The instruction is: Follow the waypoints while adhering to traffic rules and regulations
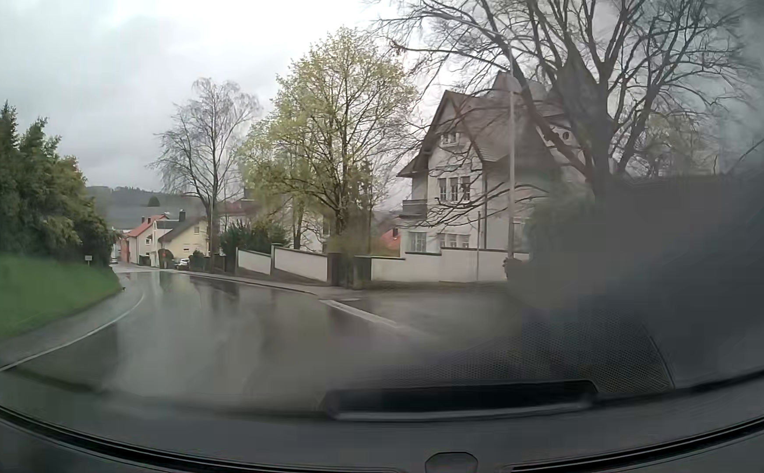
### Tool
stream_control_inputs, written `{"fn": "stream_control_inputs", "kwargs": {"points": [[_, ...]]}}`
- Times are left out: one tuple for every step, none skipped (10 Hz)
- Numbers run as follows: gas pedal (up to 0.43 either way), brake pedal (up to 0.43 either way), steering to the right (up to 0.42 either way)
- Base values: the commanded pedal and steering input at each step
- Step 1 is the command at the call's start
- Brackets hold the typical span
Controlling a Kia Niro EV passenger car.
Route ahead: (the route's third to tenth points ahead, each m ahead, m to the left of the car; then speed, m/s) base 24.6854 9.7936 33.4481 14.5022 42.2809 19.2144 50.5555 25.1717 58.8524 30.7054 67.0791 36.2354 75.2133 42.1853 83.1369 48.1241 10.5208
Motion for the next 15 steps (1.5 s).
{"fn": "stream_control_inputs", "kwargs": {"points": [[0.000,0.000,-0.123],[0.000,0.000,-0.122],[0.000,0.000,-0.123],[0.000,0.000,-0.123],[0.000,0.000,-0.122],[0.000,0.000,-0.123],[0.000,0.000,-0.122],[0.000,0.000,-0.120],[0.000,0.000,-0.119],[0.000,0.000,-0.114],[0.000,0.000,-0.110],[0.000,0.000,-0.103],[0.000,0.000,-0.099],[0.000,0.000,-0.096],[0.000,0.000,-0.093]]}}
